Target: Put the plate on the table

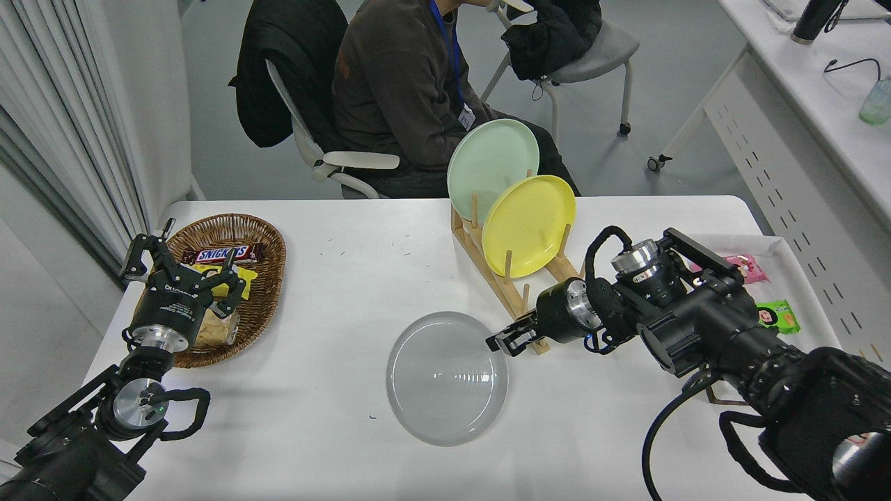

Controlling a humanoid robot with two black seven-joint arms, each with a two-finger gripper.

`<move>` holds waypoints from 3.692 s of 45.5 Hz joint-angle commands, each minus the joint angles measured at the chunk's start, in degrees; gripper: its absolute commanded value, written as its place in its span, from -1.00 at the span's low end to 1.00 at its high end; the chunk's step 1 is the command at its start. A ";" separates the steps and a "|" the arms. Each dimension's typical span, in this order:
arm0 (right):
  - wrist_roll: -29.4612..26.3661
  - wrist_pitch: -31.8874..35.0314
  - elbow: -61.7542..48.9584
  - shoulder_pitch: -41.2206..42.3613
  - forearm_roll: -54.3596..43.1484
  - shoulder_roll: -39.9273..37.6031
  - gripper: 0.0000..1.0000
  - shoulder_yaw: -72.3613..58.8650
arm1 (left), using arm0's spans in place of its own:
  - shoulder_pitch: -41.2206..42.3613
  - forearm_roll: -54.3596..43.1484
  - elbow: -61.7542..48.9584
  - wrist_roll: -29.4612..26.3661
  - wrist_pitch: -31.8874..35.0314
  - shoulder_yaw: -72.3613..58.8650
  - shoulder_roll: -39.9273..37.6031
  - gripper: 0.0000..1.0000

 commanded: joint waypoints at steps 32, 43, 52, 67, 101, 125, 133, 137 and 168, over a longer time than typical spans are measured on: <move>-0.03 1.45 -15.39 3.08 0.73 0.00 -1.00 1.78 | 0.00 0.00 0.00 0.00 0.00 0.00 0.00 0.96; -0.03 1.10 -7.21 1.58 5.03 0.00 -1.00 1.61 | 0.00 0.00 0.00 0.00 0.00 0.00 0.00 0.96; -0.03 -0.83 -3.26 0.62 5.56 0.00 -1.00 1.43 | 0.00 0.00 0.00 0.00 0.00 0.00 0.00 0.96; -0.03 -1.71 -3.17 -3.16 12.41 0.00 -1.00 2.75 | 0.00 0.00 0.00 0.00 0.00 0.00 0.00 0.96; 2.87 -3.91 -2.55 -2.72 11.54 0.00 -1.00 2.40 | 0.00 0.00 0.00 0.00 0.00 0.00 0.00 0.96; 6.47 -3.91 -2.29 -2.72 11.36 0.00 -1.00 2.31 | 0.00 0.00 0.00 0.00 0.00 0.00 0.00 0.96; 7.79 -3.91 -2.47 -2.72 11.36 0.00 -1.00 1.17 | 0.00 0.00 0.00 0.00 0.00 0.00 0.00 0.96; 7.79 -3.91 -2.38 -2.72 11.45 0.00 -1.00 1.08 | 0.00 0.00 0.00 0.00 0.00 0.00 0.00 0.96; 7.79 -3.91 -2.29 -2.81 11.62 0.00 -1.00 -1.29 | 0.00 0.00 0.00 0.00 0.00 0.00 0.00 0.96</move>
